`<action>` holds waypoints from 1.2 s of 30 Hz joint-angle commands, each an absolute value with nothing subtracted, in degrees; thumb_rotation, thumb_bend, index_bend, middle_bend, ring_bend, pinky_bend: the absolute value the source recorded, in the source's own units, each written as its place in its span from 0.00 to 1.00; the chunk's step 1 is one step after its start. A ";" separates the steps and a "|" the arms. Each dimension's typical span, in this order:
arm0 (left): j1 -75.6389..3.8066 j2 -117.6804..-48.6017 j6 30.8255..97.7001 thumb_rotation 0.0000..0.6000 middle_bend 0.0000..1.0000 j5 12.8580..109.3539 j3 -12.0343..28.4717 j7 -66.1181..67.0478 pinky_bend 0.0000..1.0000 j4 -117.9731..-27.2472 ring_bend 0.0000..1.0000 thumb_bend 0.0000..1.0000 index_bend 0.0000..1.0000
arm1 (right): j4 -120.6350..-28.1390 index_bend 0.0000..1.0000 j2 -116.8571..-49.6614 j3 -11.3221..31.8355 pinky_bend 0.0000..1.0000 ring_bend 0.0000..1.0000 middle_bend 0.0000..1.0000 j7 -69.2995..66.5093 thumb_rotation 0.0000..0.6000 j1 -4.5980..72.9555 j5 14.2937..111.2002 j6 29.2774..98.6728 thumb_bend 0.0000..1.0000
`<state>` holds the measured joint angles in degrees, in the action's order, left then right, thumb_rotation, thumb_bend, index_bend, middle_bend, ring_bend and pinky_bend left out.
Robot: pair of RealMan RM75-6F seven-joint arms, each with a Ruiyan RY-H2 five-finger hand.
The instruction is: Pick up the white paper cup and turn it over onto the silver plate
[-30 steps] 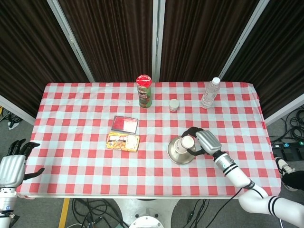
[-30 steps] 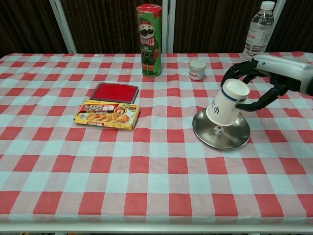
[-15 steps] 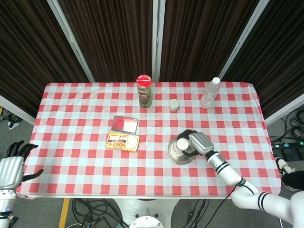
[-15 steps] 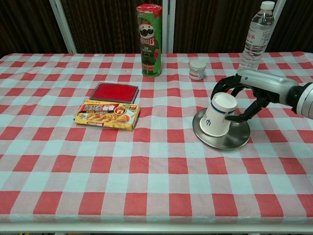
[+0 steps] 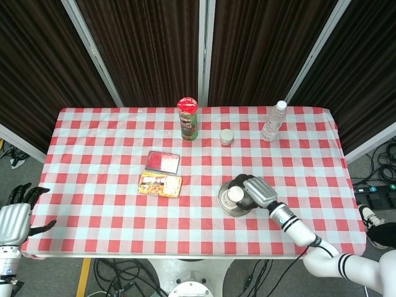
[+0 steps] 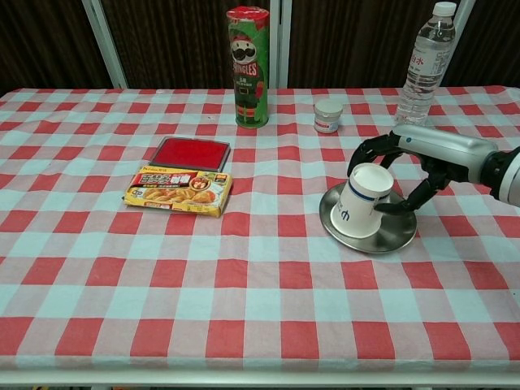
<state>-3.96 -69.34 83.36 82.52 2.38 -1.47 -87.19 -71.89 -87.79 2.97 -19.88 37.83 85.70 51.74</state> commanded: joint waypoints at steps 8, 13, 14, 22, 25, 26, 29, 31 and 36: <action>-3.87 -69.50 83.25 1.00 0.23 82.21 2.45 -1.63 0.09 -87.06 0.10 0.00 0.25 | -73.03 0.53 -87.91 1.16 0.27 0.19 0.33 -21.60 1.00 37.48 88.46 53.72 0.29; -4.05 -69.52 83.15 1.00 0.23 82.35 2.55 -1.74 0.09 -86.92 0.10 0.00 0.25 | -72.40 0.53 -87.89 1.51 0.27 0.20 0.34 -21.08 1.00 36.94 87.49 54.50 0.29; -4.04 -69.51 83.15 1.00 0.23 82.36 2.55 -1.80 0.09 -86.92 0.10 0.00 0.25 | -71.64 0.53 -88.26 2.01 0.27 0.21 0.34 -20.82 1.00 36.98 86.69 54.28 0.29; -3.83 -69.60 83.13 1.00 0.23 82.03 2.49 -1.82 0.09 -86.90 0.10 0.00 0.25 | -71.42 0.53 -88.19 1.81 0.27 0.21 0.33 -23.26 1.00 37.50 87.23 53.72 0.29; -3.96 -69.67 83.07 1.00 0.23 82.18 2.53 -1.80 0.09 -86.77 0.10 0.00 0.25 | -73.44 0.53 -86.67 0.05 0.27 0.21 0.33 -24.63 1.00 37.46 89.24 53.81 0.29; -4.00 -69.69 83.04 1.00 0.23 82.24 2.53 -1.80 0.09 -86.70 0.10 0.00 0.25 | -73.61 0.54 -86.49 -0.05 0.27 0.21 0.33 -24.73 1.00 37.44 89.25 53.78 0.29; -4.05 -69.75 83.02 1.00 0.23 82.30 2.55 -1.86 0.09 -86.59 0.10 0.00 0.25 | -72.06 0.54 -87.22 1.19 0.27 0.21 0.33 -23.87 1.00 37.42 87.44 53.68 0.29; -3.96 -69.78 83.10 1.00 0.23 82.24 2.54 -1.95 0.09 -86.56 0.10 0.00 0.25 | -70.23 0.54 -88.36 2.39 0.27 0.21 0.33 -22.62 1.00 37.50 86.03 53.80 0.29; -3.66 -69.78 83.28 1.00 0.23 82.08 2.43 -2.05 0.09 -86.56 0.10 0.00 0.25 | -71.65 0.54 -88.09 1.57 0.27 0.21 0.33 -23.42 1.00 37.74 87.57 54.13 0.29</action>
<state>-3.66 -69.78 83.29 82.07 2.43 -2.05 -86.57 -69.92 -88.84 2.46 -22.42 37.60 85.89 53.90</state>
